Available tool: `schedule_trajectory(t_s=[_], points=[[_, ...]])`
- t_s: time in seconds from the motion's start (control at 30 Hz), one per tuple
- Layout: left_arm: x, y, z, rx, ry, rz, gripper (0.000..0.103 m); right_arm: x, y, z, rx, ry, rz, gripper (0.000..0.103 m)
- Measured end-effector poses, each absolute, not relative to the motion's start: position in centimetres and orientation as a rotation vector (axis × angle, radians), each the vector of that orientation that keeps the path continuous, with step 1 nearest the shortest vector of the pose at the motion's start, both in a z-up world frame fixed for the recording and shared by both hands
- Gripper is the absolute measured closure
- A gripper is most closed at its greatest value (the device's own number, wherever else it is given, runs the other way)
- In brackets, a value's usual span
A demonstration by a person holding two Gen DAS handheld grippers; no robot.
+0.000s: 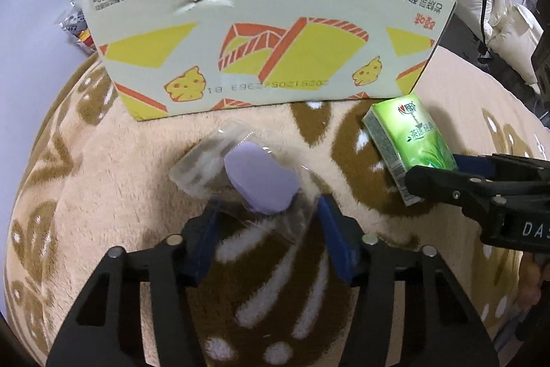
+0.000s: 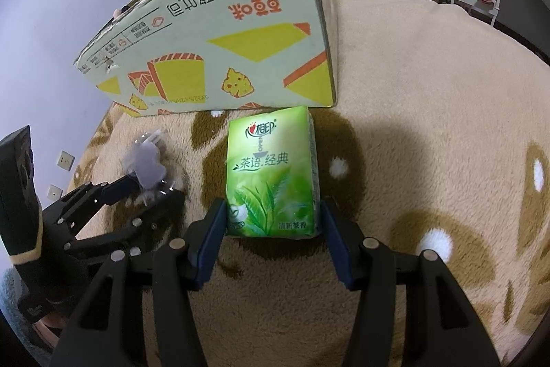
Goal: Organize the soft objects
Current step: 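Pinch the clear bag with the lavender item using the left tool, then lift the clear bag into the box with left tool while right drops the green pack in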
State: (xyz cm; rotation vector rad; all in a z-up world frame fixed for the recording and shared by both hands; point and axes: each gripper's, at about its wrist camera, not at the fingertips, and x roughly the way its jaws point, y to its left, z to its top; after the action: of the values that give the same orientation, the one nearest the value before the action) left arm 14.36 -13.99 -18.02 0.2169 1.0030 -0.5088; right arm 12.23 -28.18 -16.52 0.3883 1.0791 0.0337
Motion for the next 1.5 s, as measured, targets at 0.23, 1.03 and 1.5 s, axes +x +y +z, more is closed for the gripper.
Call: schedule_trajectory(t_s=[0.23, 1.03, 1.5], points=[[15.2, -12.7, -17.3, 0.171, 1.016, -0.511, 0.061, 12.4, -28.5, -16.7, 0.401, 1.079, 0.038, 0.044], [18.5, -8.6, -17.0, -0.142, 1.173, -0.462, 0.063, 12.4, -28.0, -16.7, 0.374, 1.081, 0.038, 0.043], [16.5, -7.7, -14.8, -0.033, 1.119, -0.479, 0.099, 13.0, -26.1, -16.2, 0.293, 1.036, 0.013, 0.045]])
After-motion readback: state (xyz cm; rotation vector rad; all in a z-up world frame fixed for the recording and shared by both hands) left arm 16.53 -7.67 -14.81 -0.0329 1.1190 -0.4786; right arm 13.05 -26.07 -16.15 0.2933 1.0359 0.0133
